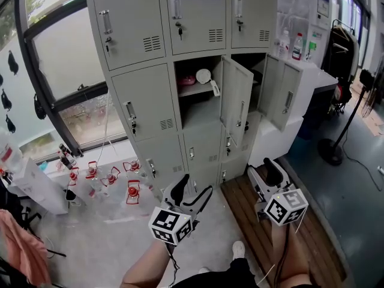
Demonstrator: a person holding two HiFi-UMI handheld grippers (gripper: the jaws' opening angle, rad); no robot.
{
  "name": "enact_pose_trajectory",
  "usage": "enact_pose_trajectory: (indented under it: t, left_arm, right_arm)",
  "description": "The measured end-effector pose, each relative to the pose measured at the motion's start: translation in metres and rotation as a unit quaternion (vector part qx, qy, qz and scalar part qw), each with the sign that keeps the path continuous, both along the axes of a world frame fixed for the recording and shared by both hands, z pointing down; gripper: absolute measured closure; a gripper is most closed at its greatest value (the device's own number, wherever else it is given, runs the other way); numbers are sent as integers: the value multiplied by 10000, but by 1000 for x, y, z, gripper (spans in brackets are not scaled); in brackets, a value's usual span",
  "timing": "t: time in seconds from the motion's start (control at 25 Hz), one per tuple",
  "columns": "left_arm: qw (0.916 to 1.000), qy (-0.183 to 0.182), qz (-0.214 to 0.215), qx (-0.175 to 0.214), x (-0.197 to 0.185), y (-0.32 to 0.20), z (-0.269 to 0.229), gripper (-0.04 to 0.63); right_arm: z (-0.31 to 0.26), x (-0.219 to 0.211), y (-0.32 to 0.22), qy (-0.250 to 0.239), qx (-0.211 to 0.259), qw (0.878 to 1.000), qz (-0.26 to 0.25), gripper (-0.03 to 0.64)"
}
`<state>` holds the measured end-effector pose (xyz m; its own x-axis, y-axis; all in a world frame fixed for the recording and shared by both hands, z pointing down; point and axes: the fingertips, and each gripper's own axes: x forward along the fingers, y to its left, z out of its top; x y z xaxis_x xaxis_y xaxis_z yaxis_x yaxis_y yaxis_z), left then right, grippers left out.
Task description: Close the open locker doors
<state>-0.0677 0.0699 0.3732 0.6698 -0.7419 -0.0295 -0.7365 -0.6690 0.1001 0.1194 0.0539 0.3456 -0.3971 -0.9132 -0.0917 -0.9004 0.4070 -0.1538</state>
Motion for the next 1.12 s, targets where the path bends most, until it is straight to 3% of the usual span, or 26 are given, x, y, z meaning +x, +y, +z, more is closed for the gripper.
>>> enact_pose_trajectory:
  t: [0.48,1.12]
  left_arm:
    - [9999,-88,-97,-7,41,-56,2,259]
    - [9995,-232,-226,-2,150,-169,-1,259]
  right_arm:
    - [1,38,-65,-120,21,9998,-134,353]
    - [6,124,-187,-224,-24,9985,-509,354]
